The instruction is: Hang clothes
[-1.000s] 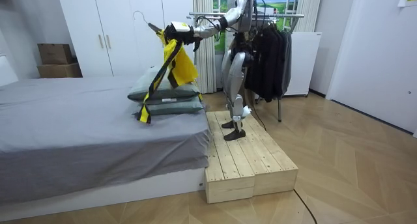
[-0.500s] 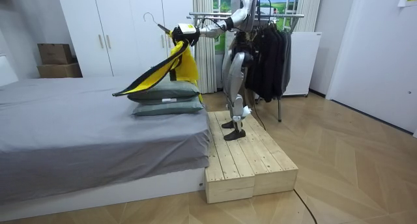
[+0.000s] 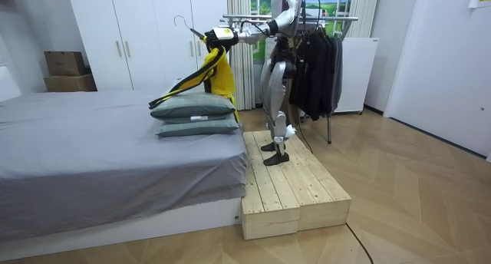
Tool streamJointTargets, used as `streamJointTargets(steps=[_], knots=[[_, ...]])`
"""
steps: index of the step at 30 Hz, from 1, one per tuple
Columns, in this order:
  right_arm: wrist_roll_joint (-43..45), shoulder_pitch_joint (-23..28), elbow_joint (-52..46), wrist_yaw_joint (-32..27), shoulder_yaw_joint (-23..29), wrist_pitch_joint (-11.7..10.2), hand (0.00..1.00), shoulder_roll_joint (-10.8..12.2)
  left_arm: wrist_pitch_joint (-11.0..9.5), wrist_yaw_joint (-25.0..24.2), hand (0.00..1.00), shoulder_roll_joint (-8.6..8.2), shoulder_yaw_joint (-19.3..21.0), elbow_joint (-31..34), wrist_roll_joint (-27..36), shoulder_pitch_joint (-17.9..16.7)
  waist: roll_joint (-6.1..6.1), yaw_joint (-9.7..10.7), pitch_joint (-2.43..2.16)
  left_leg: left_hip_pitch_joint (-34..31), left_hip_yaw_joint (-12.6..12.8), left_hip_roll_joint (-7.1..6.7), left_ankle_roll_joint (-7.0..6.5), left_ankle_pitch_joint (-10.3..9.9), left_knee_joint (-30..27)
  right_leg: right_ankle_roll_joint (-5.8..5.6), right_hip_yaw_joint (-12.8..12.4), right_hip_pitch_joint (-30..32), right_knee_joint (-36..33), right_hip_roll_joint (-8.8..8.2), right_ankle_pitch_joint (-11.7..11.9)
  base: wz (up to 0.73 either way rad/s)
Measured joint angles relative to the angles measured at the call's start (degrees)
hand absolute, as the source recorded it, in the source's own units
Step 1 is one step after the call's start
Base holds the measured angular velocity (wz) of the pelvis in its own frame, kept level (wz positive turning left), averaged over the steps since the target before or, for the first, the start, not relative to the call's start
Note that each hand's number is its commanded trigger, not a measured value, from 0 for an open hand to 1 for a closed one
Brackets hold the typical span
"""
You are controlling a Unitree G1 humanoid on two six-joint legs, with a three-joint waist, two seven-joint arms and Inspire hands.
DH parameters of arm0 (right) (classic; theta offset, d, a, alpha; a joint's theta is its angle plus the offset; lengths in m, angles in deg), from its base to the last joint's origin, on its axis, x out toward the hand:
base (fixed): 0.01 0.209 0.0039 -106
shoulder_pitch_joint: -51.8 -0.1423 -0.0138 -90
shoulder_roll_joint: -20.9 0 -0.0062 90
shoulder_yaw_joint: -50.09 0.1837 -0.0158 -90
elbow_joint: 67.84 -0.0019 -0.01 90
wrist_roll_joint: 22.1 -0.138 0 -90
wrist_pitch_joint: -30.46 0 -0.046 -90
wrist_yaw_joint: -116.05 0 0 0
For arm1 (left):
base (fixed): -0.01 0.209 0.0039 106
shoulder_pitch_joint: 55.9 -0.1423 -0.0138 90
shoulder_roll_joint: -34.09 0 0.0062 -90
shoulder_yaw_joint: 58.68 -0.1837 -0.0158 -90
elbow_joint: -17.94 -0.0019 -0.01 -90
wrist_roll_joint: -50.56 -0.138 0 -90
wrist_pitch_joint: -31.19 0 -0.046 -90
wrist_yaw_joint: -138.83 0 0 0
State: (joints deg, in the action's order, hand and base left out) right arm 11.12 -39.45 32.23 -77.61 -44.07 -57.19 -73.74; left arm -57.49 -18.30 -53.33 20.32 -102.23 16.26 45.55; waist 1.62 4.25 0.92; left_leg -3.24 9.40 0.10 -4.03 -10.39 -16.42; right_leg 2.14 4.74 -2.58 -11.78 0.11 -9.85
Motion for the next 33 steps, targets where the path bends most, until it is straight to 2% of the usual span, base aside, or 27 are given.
streamJointTargets(steps=[3, 7, 10, 14, 18, 21, 25, 28, 33], knots=[[0.09, -0.03, -0.86, 0.0, -0.04, -0.09, 0.0, 0.0, -0.24, -0.02, 1.0, -0.02, -0.12, 0.1, -0.33, 0.01, 0.03, -0.02, -0.03, 1.12, 0.18, -0.09, 0.03, 0.0, 0.79, -0.02, -0.1, -0.7, 0.05, -0.07, -0.01, -0.03], [0.57, -0.06, -2.33, 0.01, -0.11, -1.85, 0.0, 0.01, -0.67, -0.59, 1.0, -0.32, -0.12, 0.17, -1.27, -0.07, 0.33, -0.11, 0.05, 2.1, 0.2, -0.12, 0.1, 0.05, 1.29, -0.06, -0.15, -1.42, 0.06, -0.07, -0.04, 0.0], [-0.69, -0.73, -2.46, 0.01, -0.1, -2.25, 0.0, 0.01, -0.7, -0.79, 1.0, -0.85, -0.52, 0.49, -2.24, -0.14, 0.6, -0.25, 0.04, 3.31, 0.09, -0.28, 0.21, 0.12, 1.92, -0.18, -0.08, -2.5, 0.32, -0.15, -0.12, 0.0], [-1.91, -1.41, -3.78, 0.01, -0.1, -2.29, 0.0, 0.02, -1.4, -1.08, 1.0, -2.51, -0.57, 2.71, -2.25, -1.5, 0.85, -0.45, 0.01, 3.71, 0.1, -0.58, 0.22, 0.17, 2.19, -0.18, -0.02, -3.2, 1.16, -0.34, -0.13, 0.0], [-2.52, -2.04, -4.07, 0.0, -0.12, -2.37, 0.0, 0.04, -1.42, -1.2, 1.0, -2.97, -0.72, 2.86, -2.2, -1.54, 1.42, -0.73, -0.14, 3.8, -0.09, -0.68, 0.22, 0.17, 2.2, -0.2, 0.01, -3.41, 1.25, -0.1, -0.13, 0.0], [-3.38, -2.2, -4.07, 0.0, -0.11, -2.38, 0.0, 0.29, -1.42, -1.2, 1.0, -3.98, -0.72, 3.23, -2.18, -1.54, 1.61, -1.4, -0.26, 3.8, -0.1, -0.72, 0.21, 0.17, 2.22, -0.2, 0.01, -3.42, 1.25, -0.1, -0.13, 0.0], [-3.48, -2.2, -4.07, 0.08, -0.14, -2.38, 0.0, 1.73, -1.38, -1.18, 1.0, -4.29, -0.68, 3.97, -2.26, -1.54, 1.54, -1.62, -0.31, 3.91, -0.3, -0.74, 0.21, 0.16, 2.18, -0.2, 0.15, -3.69, 1.26, -0.08, -0.13, 0.02], [-3.61, -2.21, -4.07, 0.11, -0.12, -2.37, 0.0, 2.48, -1.06, -1.18, 1.0, -4.47, -0.6, 4.49, -2.45, -1.54, 1.39, -1.48, -0.39, 4.03, -0.64, -0.76, 0.21, 0.16, 2.19, -0.2, 0.35, -3.93, 1.25, -0.09, -0.13, 0.04], [-5.15, -2.25, -4.1, 0.25, -0.16, -2.08, 0.0, 3.01, 0.95, -1.18, 1.0, -5.09, -0.67, 6.98, -3.64, -1.63, 1.0, -1.65, -0.58, 4.03, -0.95, -0.78, 0.2, 0.17, 2.37, -0.2, 0.68, -4.06, 1.21, -0.24, -0.13, 0.02]])
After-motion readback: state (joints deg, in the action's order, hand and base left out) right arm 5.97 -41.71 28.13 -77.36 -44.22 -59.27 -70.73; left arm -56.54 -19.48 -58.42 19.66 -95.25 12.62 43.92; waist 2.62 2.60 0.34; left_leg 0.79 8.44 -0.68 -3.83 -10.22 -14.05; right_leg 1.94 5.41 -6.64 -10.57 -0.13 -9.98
